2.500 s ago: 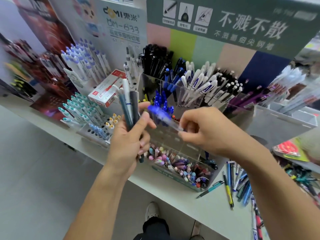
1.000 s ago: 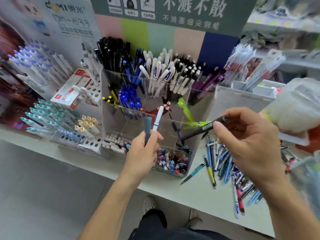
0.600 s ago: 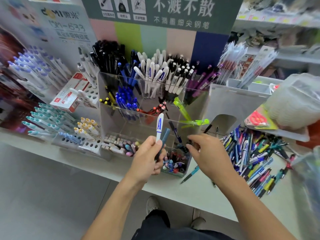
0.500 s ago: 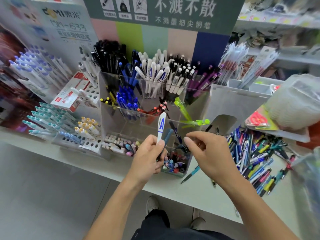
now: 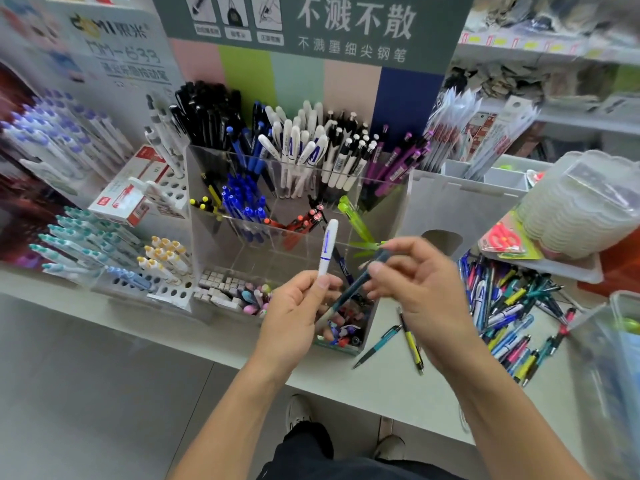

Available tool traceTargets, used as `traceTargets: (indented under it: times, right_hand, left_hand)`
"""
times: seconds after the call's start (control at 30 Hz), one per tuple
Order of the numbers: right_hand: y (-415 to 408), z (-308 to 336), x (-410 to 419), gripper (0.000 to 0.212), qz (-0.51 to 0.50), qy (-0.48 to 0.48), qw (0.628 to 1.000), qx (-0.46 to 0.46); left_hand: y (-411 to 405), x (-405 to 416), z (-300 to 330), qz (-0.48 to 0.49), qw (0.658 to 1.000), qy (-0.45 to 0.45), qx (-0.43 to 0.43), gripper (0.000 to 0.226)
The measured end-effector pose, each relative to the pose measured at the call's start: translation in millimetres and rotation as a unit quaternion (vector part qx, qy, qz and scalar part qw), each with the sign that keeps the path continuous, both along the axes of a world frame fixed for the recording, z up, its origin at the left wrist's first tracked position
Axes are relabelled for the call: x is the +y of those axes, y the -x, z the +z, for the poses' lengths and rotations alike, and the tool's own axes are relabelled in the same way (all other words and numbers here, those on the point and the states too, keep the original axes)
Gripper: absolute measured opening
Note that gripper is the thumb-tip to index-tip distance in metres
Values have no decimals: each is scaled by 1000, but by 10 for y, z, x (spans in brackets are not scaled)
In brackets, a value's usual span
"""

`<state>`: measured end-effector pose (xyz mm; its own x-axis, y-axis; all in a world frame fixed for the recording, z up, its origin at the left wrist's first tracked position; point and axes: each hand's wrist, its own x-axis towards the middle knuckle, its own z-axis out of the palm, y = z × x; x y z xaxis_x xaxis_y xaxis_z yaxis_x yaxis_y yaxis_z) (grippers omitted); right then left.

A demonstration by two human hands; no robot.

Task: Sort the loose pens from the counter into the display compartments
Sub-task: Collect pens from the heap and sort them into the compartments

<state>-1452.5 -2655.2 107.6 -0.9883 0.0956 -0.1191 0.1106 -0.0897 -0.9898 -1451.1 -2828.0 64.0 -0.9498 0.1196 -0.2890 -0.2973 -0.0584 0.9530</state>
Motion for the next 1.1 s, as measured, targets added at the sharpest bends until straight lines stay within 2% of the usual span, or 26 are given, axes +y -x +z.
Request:
traceTargets:
  times: [0.07,0.17,0.23,0.33,0.43,0.57,0.67,0.77,0.87,0.93,1.0,1.1]
  right_hand:
    - [-23,115,117,19,-70,-51,990,108]
    - [13,61,227,24,-97,-206,948,221]
    - [72,-150,213,25,-63,-304,922,231]
    - [114,-475,138,22,-7,-380,902,206]
    - [118,-636,138,21,-13,-365,914,176]
    - [124,-644,151,16,-73,-266,951,141]
    - [97,-626,142,14,-117,-224,957,141]
    - [70,-680,121,11,-123,-291,936,154]
    - [22,-758,51,9,-70,-403,897,166]
    - [-19,-667,-3,11,-61,-430,886,164]
    - [-12,-387,-87,10,-55,-377,909,170]
    - [210,204,-247,19,21,-158,981,107]
  left_hand:
    - [45,-46,-26,39,999,15,-14,24]
    - [129,-112,-18,36,999,15,-3,26]
    - [162,-112,0,23,1000,7,2,28]
    - [161,-89,9,20,999,-27,0,29]
    - [146,-110,2,31,998,-54,-10,29]
    - [153,-184,-60,41,997,-57,-20,29]
    - [130,-208,-98,52,995,-82,-34,30]
    - [96,-212,-119,68,990,-113,-43,30]
    - [84,-206,-125,72,993,-93,-30,28]
    - [94,-206,-67,77,994,-75,-7,28]
    - [141,-221,66,77,995,-54,32,24]
    - [284,-242,376,49,993,-17,110,12]
